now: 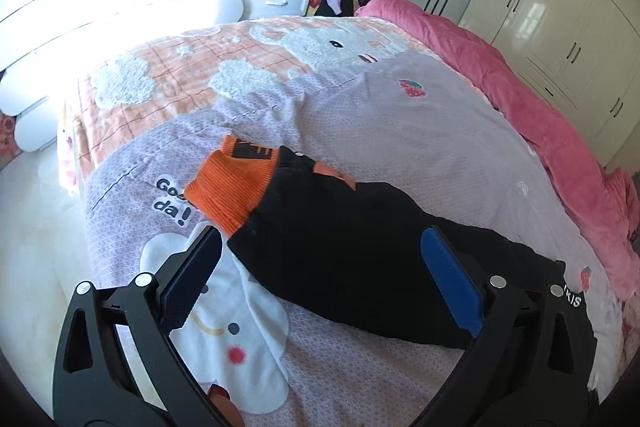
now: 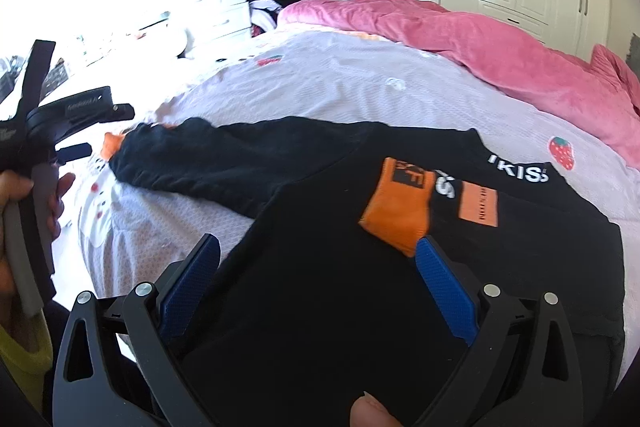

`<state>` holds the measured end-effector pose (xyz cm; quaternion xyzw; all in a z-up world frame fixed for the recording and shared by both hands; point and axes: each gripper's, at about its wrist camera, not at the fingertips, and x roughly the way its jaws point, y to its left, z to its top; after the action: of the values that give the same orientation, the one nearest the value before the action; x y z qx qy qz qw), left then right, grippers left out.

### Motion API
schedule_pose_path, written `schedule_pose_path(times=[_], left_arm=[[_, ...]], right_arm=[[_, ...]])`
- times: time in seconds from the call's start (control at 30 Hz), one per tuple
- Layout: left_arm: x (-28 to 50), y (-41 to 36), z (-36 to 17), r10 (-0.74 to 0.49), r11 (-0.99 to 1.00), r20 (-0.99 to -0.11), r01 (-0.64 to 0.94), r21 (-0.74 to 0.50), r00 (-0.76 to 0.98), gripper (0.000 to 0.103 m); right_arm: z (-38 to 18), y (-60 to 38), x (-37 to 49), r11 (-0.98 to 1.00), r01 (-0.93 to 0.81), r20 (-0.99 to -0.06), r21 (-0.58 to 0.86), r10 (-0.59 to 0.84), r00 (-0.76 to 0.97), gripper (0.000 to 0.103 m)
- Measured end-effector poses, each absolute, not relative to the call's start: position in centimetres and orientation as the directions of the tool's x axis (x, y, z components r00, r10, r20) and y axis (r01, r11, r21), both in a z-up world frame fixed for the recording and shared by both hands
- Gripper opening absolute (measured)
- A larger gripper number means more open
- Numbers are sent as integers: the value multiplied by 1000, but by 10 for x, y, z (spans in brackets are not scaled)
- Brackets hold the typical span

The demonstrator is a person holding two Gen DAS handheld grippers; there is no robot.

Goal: Fold small clothes

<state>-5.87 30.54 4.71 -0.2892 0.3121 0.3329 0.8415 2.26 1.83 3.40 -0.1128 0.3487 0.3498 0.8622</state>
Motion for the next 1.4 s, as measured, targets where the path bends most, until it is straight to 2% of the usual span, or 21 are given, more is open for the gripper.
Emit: schedule_pose_path(times=[0.23,0.4,0.47,0.53,0.57,0.63,0.73,0.87,1.03,1.23,1.4], left_arm=[[-70,333,27,360,504,-752,-793,-341,552,93],[-67,348,4,280,432,-778,-797,-421,563,92],[-65,351,1,273,407,-770,-794,-451,577,79],[-60,353,0,283,398,-766,-797,-454,578,56],[-57,354,0,293,397,-769,-804,-443,568,52],[-57,355,1,313,383,-762,-809,-445,567,26],[-59,353,9,316,397,-725,-780,-484,611,13],[-62,337,36,344,456,-651,-726,-514,677,12],[-50,295,72,283,595,-557,-598,-536,781,11],[-20,237,94,173,715,-510,-464,-523,842,11],[3,196,99,98,783,-506,-380,-492,857,11]], right_arm=[[32,33,12,695,-718,-683,46,546,485,98],[31,34,10,695,-718,-685,50,547,482,98],[29,32,11,698,-714,-688,57,546,479,98],[28,29,13,707,-705,-692,56,537,483,98],[27,28,14,710,-702,-693,56,534,484,98],[27,23,16,721,-691,-693,58,527,492,98],[29,15,21,736,-673,-688,72,525,501,98],[30,4,28,755,-650,-686,86,518,511,98],[33,-23,40,800,-592,-685,96,485,544,98],[37,-72,67,873,-462,-689,157,432,582,98],[37,-110,83,908,-368,-690,202,398,605,98]])
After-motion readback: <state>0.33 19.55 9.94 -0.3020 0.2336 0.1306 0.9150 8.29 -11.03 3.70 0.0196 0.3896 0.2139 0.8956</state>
